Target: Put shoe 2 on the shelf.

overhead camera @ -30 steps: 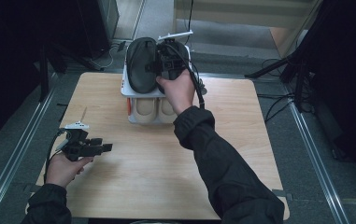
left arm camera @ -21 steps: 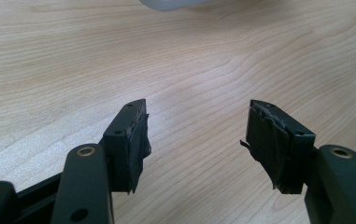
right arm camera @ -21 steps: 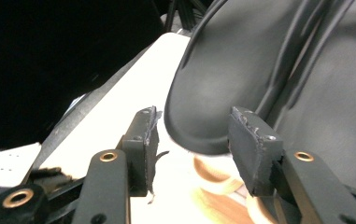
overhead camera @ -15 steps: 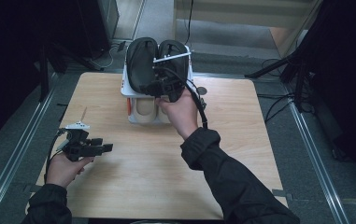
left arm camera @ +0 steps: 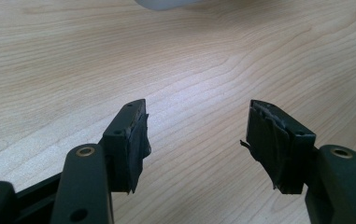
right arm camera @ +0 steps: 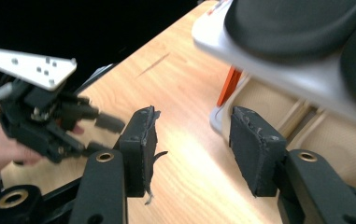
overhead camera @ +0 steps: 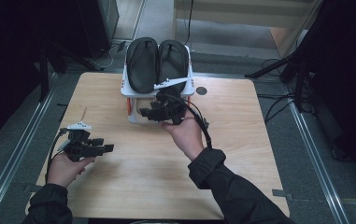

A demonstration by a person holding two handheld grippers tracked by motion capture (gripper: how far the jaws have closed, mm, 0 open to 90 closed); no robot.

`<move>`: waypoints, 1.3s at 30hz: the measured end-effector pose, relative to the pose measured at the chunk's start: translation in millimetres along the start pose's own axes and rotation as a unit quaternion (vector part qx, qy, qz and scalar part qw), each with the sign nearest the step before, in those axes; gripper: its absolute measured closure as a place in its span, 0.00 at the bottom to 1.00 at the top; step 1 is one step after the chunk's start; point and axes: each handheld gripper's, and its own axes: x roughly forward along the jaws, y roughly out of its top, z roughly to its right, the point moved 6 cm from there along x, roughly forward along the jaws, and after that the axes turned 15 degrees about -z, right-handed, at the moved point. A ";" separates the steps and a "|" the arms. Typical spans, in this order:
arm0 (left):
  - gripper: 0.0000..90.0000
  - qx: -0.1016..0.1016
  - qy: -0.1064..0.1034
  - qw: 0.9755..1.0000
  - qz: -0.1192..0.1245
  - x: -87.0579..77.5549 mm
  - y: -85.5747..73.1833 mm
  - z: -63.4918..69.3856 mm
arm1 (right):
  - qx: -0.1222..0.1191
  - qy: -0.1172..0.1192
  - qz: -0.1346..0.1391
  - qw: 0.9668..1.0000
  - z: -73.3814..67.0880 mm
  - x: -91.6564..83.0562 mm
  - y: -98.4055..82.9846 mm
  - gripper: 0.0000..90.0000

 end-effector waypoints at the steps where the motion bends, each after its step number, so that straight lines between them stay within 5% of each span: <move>1: 0.43 0.000 0.000 1.000 0.000 0.1 0.0 0.2 | -0.001 0.003 -0.001 1.000 0.1 2.1 -4.8 0.57; 6: 0.43 0.001 0.000 1.000 -0.002 -0.2 -0.2 0.9 | -0.008 0.029 -0.005 1.000 1.9 9.8 -24.6 0.53; 21: 0.43 0.010 0.002 1.000 0.001 1.3 0.5 5.4 | -0.021 0.035 -0.012 0.999 18.2 19.3 -75.9 0.55; 39: 0.43 0.020 0.003 1.000 -0.005 4.8 0.0 11.0 | -0.005 0.006 -0.011 1.000 52.3 6.1 -123.3 0.56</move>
